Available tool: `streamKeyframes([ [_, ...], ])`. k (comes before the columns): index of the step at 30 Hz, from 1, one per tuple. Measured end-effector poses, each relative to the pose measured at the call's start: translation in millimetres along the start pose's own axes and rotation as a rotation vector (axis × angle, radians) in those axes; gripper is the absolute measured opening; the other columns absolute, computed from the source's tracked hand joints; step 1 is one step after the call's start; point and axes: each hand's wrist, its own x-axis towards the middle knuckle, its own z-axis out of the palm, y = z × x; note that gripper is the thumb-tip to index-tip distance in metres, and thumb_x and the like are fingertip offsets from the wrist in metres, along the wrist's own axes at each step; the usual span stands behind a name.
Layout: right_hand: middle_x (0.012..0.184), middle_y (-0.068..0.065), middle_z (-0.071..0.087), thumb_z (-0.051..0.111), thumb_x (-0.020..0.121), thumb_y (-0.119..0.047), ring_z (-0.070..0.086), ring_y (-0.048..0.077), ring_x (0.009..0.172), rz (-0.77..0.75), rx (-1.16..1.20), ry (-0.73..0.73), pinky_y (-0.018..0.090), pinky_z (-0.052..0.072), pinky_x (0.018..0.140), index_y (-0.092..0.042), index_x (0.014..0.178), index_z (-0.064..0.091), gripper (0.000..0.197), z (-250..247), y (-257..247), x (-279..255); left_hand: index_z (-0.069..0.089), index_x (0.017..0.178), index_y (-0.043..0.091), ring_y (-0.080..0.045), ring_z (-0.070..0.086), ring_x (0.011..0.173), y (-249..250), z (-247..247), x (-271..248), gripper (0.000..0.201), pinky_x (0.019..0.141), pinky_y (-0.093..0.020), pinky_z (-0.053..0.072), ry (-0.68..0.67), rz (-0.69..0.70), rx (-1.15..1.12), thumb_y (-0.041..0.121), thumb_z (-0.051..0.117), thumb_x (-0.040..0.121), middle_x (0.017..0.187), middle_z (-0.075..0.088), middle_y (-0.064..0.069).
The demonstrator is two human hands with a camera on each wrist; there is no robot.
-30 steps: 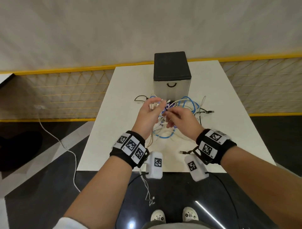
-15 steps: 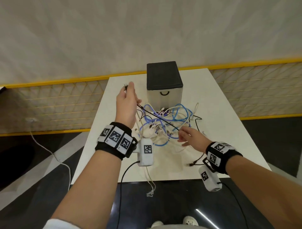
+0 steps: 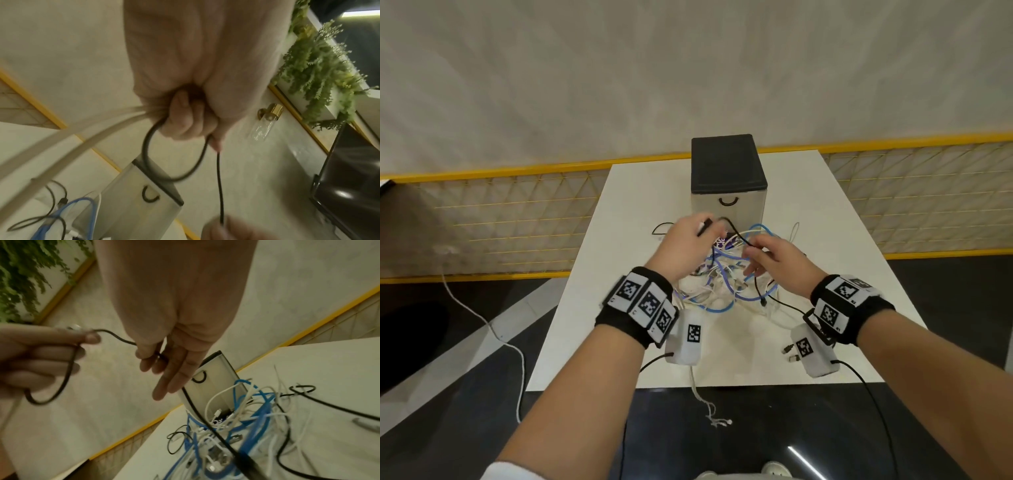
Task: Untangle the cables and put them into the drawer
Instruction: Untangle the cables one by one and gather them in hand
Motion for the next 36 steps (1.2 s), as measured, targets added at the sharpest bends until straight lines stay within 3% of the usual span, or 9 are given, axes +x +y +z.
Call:
streamKeyframes([
  [4, 0.093, 0.008, 0.065, 0.04, 0.101, -0.012, 0.07, 0.021, 0.08, 0.103, -0.088, -0.031, 0.027, 0.054, 0.07, -0.009, 0.089, 0.056, 0.02, -6, 13, -2, 0.061, 0.089, 0.02, 0.0, 0.036, 0.039, 6, -32, 3, 0.019, 0.044, -0.014, 0.027, 0.344, 0.062, -0.099, 0.026, 0.049, 0.102, 0.061, 0.045, 0.01],
  [8, 0.086, 0.008, 0.069, 0.041, 0.1, -0.011, 0.068, 0.022, 0.067, 0.068, -0.001, -0.037, 0.027, 0.048, 0.06, -0.004, 0.097, 0.057, 0.018, -4, -2, -5, 0.062, 0.087, 0.022, -0.001, 0.038, 0.043, -2, -48, 3, 0.021, 0.048, -0.013, 0.031, 0.358, 0.066, -0.051, 0.027, 0.049, 0.102, 0.066, 0.049, 0.004],
  [12, 0.089, 0.005, 0.075, 0.045, 0.099, -0.015, 0.07, 0.024, 0.058, 0.078, -0.036, -0.344, 0.024, 0.038, 0.045, -0.012, 0.104, 0.049, 0.007, 13, -21, -22, 0.066, 0.088, 0.017, 0.002, 0.042, 0.044, -13, -46, -7, 0.023, 0.046, -0.012, 0.031, 0.282, 0.019, 0.008, 0.027, 0.051, 0.102, 0.061, 0.049, 0.007],
  [17, 0.096, -0.003, 0.073, 0.053, 0.095, -0.022, 0.072, 0.017, 0.07, 0.081, -0.339, -0.654, 0.013, 0.046, 0.064, -0.012, 0.097, 0.064, 0.015, 45, -7, -38, 0.067, 0.082, 0.019, -0.003, 0.039, 0.044, -22, -31, -32, 0.027, 0.046, -0.017, 0.027, -0.058, -0.023, 0.114, 0.032, 0.052, 0.101, 0.063, 0.049, -0.009],
  [22, 0.094, -0.003, 0.073, 0.058, 0.091, -0.031, 0.068, 0.006, 0.067, 0.146, -0.507, -0.711, 0.026, 0.05, 0.075, -0.016, 0.098, 0.072, 0.023, 53, 5, -47, 0.068, 0.081, 0.018, 0.0, 0.039, 0.039, -20, -23, -68, 0.022, 0.045, -0.014, 0.029, -0.504, -0.061, 0.239, 0.025, 0.057, 0.098, 0.044, 0.045, 0.014],
  [25, 0.094, -0.003, 0.073, 0.053, 0.09, -0.016, 0.065, 0.005, 0.067, 0.173, -0.584, -0.73, 0.024, 0.05, 0.073, -0.016, 0.1, 0.07, 0.02, 46, 3, -49, 0.073, 0.095, 0.017, 0.004, 0.044, 0.045, -20, -18, -88, 0.018, 0.049, -0.008, 0.033, -0.811, -0.07, 0.359, 0.032, 0.064, 0.094, 0.046, 0.049, 0.021],
  [28, 0.098, -0.006, 0.07, 0.045, 0.086, 0.0, 0.061, 0.001, 0.074, 0.1, -0.562, -0.593, 0.022, 0.049, 0.075, -0.016, 0.113, 0.062, 0.035, 44, -10, -49, 0.07, 0.105, 0.023, 0.009, 0.054, 0.072, -26, -12, -96, 0.02, 0.066, -0.004, 0.036, -0.632, -0.05, 0.293, 0.037, 0.069, 0.09, 0.074, 0.061, 0.025],
  [33, 0.127, -0.004, 0.059, 0.056, 0.087, -0.006, 0.054, 0.004, 0.117, -0.037, -0.172, -0.554, 0.013, 0.043, 0.092, -0.017, 0.133, 0.044, 0.049, 59, -47, -56, 0.054, 0.08, 0.018, 0.001, 0.041, 0.043, -15, 0, -93, 0.025, 0.048, -0.018, 0.034, -0.152, -0.121, -0.194, 0.029, 0.049, 0.103, 0.046, 0.047, 0.017],
  [36, 0.109, 0.007, 0.064, 0.054, 0.095, -0.013, 0.06, 0.001, 0.103, -0.081, 0.168, -0.518, 0.024, 0.049, 0.093, -0.007, 0.119, 0.047, 0.025, 83, -59, -60, 0.047, 0.079, 0.017, -0.007, 0.032, 0.047, -6, 5, -93, 0.028, 0.049, -0.024, 0.03, -0.052, -0.12, -0.445, 0.028, 0.045, 0.105, 0.052, 0.035, 0.011],
])
